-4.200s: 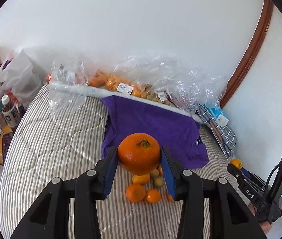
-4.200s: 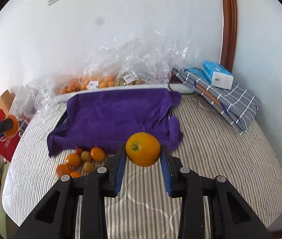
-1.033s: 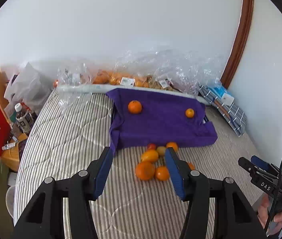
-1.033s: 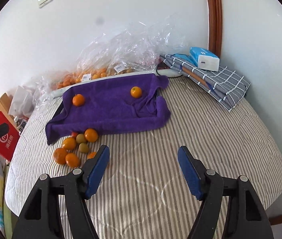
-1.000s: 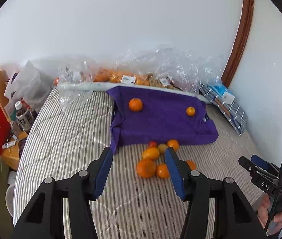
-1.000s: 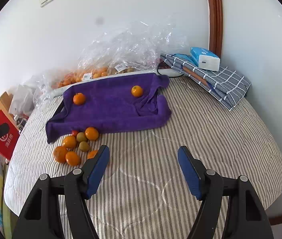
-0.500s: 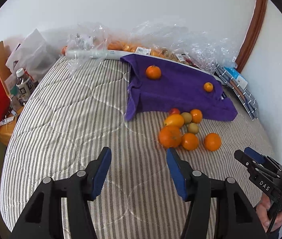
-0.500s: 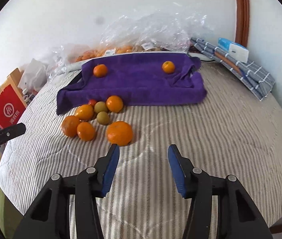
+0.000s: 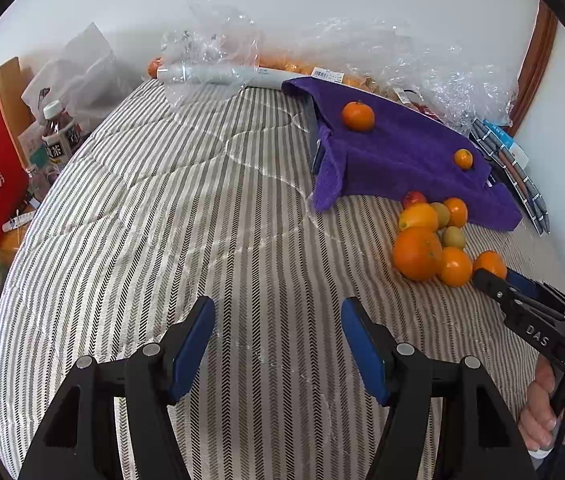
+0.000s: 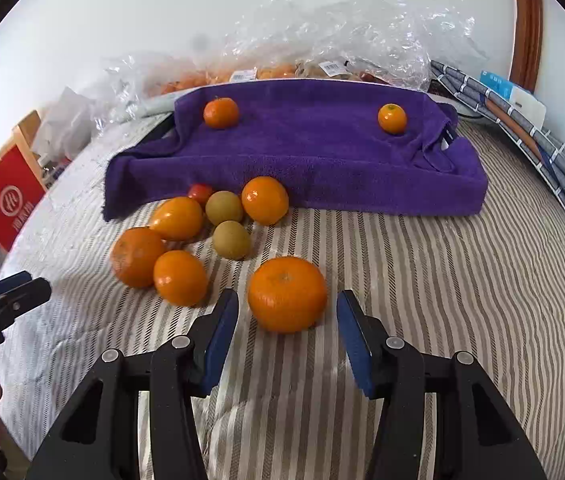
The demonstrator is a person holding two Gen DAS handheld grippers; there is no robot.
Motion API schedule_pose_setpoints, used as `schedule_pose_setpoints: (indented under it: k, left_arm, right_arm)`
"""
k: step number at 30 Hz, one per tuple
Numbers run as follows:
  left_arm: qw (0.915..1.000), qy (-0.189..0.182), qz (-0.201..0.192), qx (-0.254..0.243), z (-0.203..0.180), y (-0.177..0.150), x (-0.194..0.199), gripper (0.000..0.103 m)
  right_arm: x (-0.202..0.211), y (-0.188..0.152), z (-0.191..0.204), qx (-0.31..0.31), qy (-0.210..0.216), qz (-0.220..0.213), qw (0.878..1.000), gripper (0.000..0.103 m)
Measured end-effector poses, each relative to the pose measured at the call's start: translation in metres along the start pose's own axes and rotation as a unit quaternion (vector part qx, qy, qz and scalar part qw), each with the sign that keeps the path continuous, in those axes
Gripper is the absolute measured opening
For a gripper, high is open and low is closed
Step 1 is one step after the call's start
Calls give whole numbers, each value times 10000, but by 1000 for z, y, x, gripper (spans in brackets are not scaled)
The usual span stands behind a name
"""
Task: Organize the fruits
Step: 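Grasp a large orange with the right gripper while the left grasps another orange, then lift both held oranges and carry them over the purple towel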
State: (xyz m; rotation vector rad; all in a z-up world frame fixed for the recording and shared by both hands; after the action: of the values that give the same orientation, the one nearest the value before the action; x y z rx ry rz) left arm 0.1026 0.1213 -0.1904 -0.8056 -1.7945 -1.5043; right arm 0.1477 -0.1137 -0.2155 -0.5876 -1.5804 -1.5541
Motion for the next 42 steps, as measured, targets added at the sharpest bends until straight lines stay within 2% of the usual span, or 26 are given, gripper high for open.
schedule_pose_setpoints:
  k: [2, 5, 9, 12, 18, 22, 25, 27, 31, 36, 38, 40, 42]
  left_arm:
    - [10000, -15, 3, 13, 2, -2, -1, 63]
    - [9999, -102, 50, 63, 5, -3, -4, 63]
    - [9999, -161, 41, 32, 2, -1, -5, 62]
    - [9990, -453, 57, -15, -10, 2, -4, 62]
    - [9974, -661, -12, -289, -51, 11, -10, 62]
    - [9978, -464, 139, -443, -77, 12, -23, 63]
    - [9985, -255, 43, -491, -87, 13, -29, 63]
    - [9984, -114, 15, -562, -93, 14, -33, 63]
    - [9974, 26, 23, -714, -105, 17, -43, 63]
    - [9971, 53, -112, -749, -113, 21, -48, 63]
    - [9967, 136, -141, -781, -115, 22, -49, 60]
    - [9966, 67, -169, -798, -117, 23, -47, 49]
    - [9972, 36, -186, -717, -116, 25, -47, 44]
  right_arm:
    - [-7, 0, 2, 104, -104, 105, 9998, 51]
    - [-6, 0, 5, 206, -117, 55, 9997, 42]
    - [-2, -1, 2, 177, -49, 18, 9998, 40]
    - [6, -5, -8, 191, -125, -83, 9997, 40]
    - [19, -13, -40, 242, -441, -195, 9985, 40]
    - [24, -15, -63, 103, -509, -215, 9984, 40]
    - [24, -15, -74, 71, -575, -274, 9979, 40]
    - [22, -15, -82, -65, -469, -247, 9986, 40]
    - [23, -14, -85, -242, -387, -310, 9985, 40]
    - [24, -15, -80, -114, -338, -402, 9986, 40]
    - [27, -16, -79, -99, -351, -440, 9984, 40]
    - [27, -17, -80, -90, -380, -453, 9982, 40]
    - [28, -17, -80, -86, -381, -465, 9982, 40]
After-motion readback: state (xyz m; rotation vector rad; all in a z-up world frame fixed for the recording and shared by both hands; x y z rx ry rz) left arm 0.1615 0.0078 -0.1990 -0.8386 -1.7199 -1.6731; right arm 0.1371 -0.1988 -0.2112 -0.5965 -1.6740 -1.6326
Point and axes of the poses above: each gripper's, at about its wrist camera, not at the fingertips, and x roughly against the way its jaws point, z to its left, y to its top, the point moved 5 cm from there along -x, roughly the way its jaws point, and after that the axes turned 2 degrees about -x, right-handed, at the moved point
